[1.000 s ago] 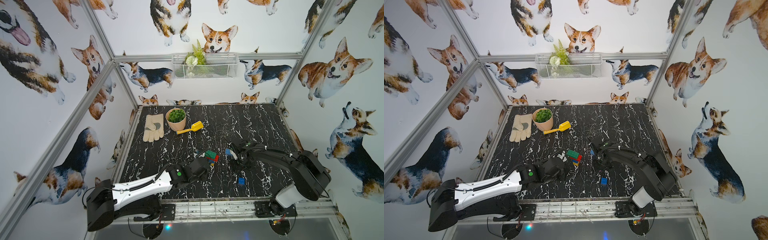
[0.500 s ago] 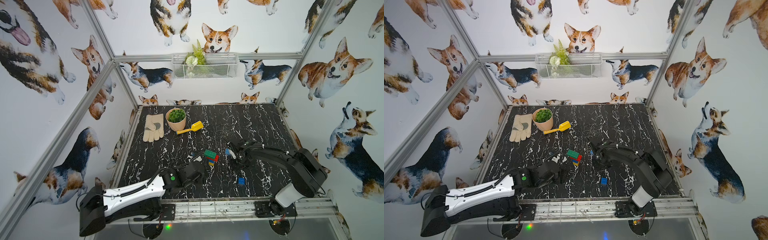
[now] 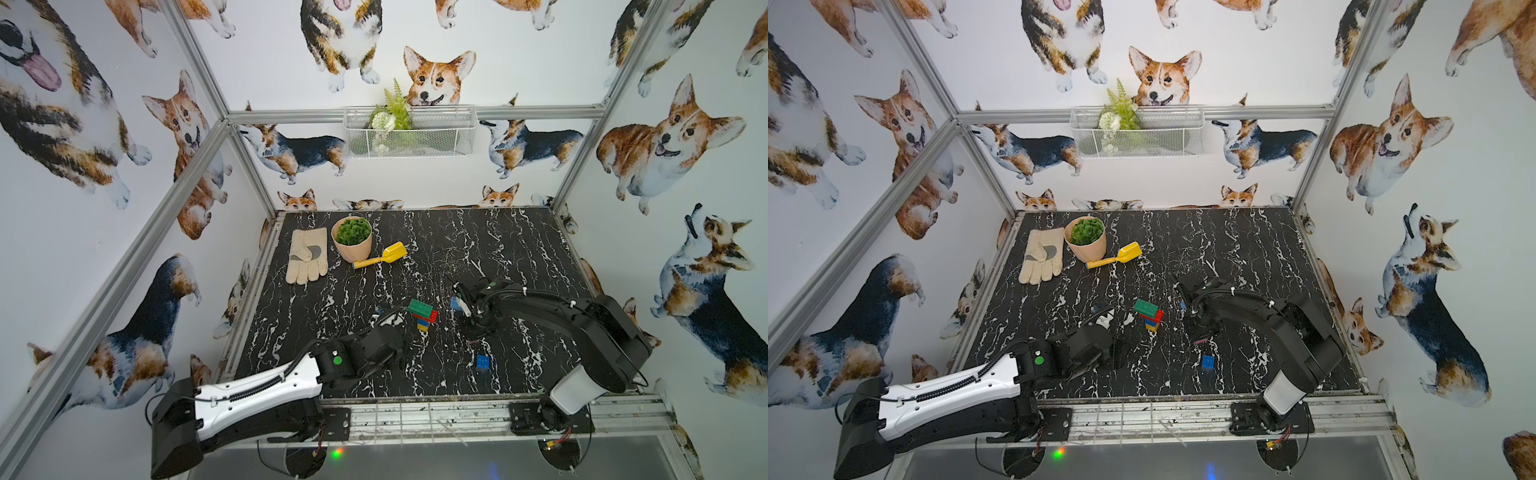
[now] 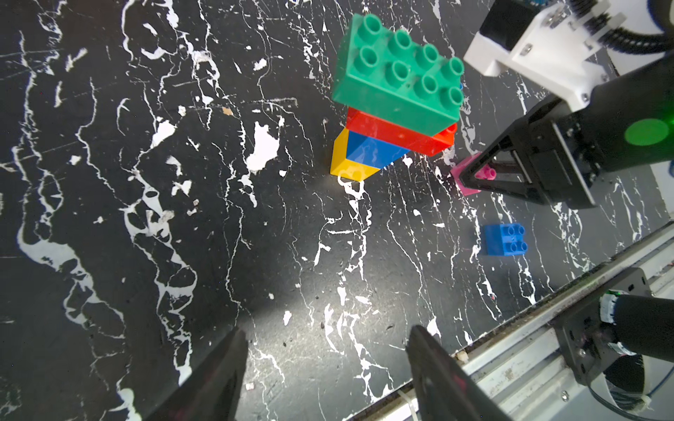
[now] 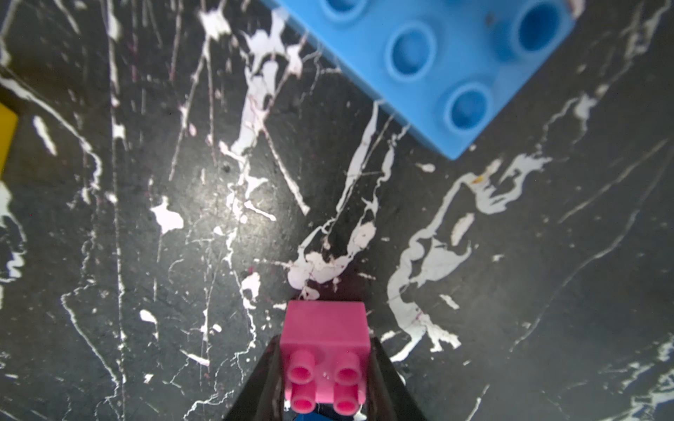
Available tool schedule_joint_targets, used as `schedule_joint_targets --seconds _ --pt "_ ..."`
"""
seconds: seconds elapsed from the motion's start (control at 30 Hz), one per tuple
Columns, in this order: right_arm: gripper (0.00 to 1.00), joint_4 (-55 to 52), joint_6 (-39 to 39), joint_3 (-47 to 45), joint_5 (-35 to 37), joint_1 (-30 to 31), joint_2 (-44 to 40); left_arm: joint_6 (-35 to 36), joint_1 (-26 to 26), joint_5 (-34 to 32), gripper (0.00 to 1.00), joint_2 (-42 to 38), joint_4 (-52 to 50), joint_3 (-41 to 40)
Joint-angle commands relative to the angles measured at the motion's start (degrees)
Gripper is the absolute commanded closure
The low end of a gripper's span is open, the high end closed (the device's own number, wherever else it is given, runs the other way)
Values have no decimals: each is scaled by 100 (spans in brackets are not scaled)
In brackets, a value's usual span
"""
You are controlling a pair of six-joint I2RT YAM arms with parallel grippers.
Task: Assemble a spoon with lego
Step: Pick up the lego brick from the center of the board, then assemble the lego brick with the lego brick.
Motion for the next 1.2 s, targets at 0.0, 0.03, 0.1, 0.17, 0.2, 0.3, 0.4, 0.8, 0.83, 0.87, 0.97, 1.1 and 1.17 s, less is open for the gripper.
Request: schedule_joint_targets --seconds 0.0,0.03,0.1,0.17,0.2,0.3,0.4,0.8,0.83,0.87,0.97,1.1,1.17 --pt "72 -127 19 -10 -8 45 -36 -18 -7 -121 27 -9 -70 21" --pt "76 -142 13 -6 12 59 -36 -10 -7 -126 27 -5 -75 30" --pt "78 -200 14 31 27 94 -66 3 -9 -144 27 10 -65 57" --pt "79 -296 -15 124 86 184 -188 25 -12 -165 27 30 -31 103" --pt "79 -376 -83 217 81 249 -311 61 -14 -156 27 54 -5 141" --pt "79 -774 -340 570 89 293 -645 188 42 -115 25 288 20 449" --pt "80 -1121 -675 926 -2 317 -868 260 239 -34 23 434 101 634" --pt "82 -1883 -1736 2341 -318 926 -224 704 1528 887 15 772 683 899" --pt "82 -1904 -1786 2410 -316 964 -137 726 1603 978 15 851 753 913" --pt "83 -1944 -1844 2494 -294 995 -34 756 1665 1041 14 939 803 933" --pt "83 -2045 -1937 2700 -306 1027 143 815 1779 1126 14 1133 840 1027" --pt "83 -2069 -2104 2932 -468 1066 305 863 1862 1249 13 1399 998 1102" --pt "83 -2097 -2170 3004 -531 1075 371 863 1885 1265 13 1487 1058 1107"
